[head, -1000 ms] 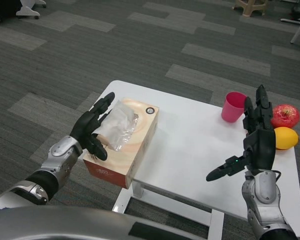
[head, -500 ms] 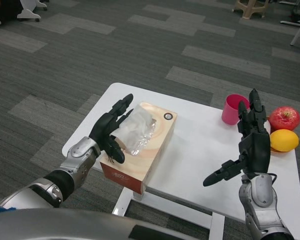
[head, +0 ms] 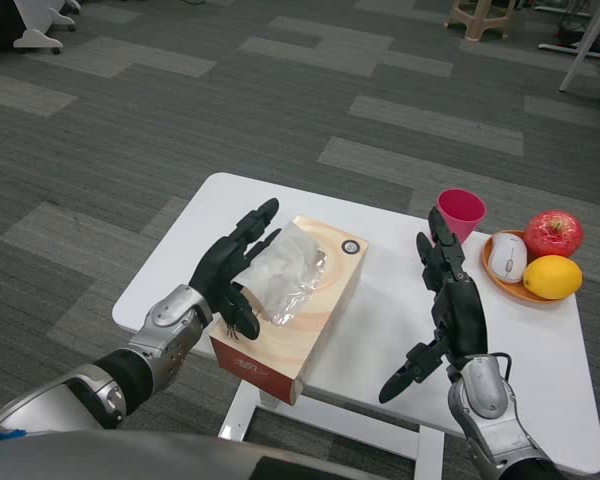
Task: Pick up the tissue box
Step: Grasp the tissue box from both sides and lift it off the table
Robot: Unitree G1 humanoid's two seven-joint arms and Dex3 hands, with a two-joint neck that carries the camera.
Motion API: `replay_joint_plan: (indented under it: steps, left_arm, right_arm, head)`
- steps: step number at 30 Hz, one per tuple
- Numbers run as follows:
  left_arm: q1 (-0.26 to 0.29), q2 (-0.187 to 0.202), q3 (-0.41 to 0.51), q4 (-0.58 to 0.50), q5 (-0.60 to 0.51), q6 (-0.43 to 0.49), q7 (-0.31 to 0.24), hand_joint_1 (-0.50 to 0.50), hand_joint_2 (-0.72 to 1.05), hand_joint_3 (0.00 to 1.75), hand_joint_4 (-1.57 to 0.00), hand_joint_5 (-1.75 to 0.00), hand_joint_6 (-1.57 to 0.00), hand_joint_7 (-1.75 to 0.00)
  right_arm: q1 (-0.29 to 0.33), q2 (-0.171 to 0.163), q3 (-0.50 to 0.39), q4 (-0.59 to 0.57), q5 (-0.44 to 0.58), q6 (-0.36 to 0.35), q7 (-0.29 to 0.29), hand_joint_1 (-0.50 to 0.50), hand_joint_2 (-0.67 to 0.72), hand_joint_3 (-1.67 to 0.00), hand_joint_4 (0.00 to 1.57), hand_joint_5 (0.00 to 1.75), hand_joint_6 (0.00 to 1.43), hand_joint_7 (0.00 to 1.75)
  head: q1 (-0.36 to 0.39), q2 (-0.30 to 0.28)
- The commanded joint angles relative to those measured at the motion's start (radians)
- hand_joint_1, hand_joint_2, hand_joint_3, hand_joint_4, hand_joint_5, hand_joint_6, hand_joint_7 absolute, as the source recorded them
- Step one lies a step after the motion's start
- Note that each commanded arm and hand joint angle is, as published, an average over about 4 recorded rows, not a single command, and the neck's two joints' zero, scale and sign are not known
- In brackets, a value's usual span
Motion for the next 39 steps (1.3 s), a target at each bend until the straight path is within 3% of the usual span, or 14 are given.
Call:
replay_joint_plan:
  steps: [1,9,17,39]
  left_arm:
    - [-0.017,-0.003,-0.016,0.001,-0.010,-0.018,0.010,0.50,-0.55,0.00,0.00,0.00,0.00,0.00]
    - [-0.027,-0.003,-0.038,0.001,-0.032,-0.020,0.018,0.50,-0.55,0.00,0.00,0.00,0.00,0.00]
    - [-0.047,-0.004,-0.080,0.000,-0.073,-0.033,0.033,0.50,-0.55,0.00,0.00,0.00,0.00,0.00]
    - [-0.080,0.014,-0.202,-0.043,-0.140,-0.037,0.040,0.50,-0.55,0.00,0.00,0.00,0.00,0.00]
  right_arm:
    - [-0.039,0.003,0.047,0.070,0.005,0.002,0.004,-0.46,0.65,0.00,0.00,0.00,0.00,0.00]
    - [-0.136,0.022,0.213,0.256,0.005,0.009,0.002,-0.46,0.60,0.00,0.00,0.00,0.00,0.00]
    - [-0.211,0.033,0.335,0.335,0.008,0.021,-0.021,-0.46,0.66,0.00,0.00,0.00,0.00,0.02]
    - [-0.228,0.041,0.350,0.343,0.008,0.028,-0.026,-0.46,0.66,0.00,0.00,0.00,0.00,0.00]
  head:
    - [-0.010,0.002]
    - [-0.029,0.011]
    - [-0.048,0.024]
    - [-0.089,0.022]
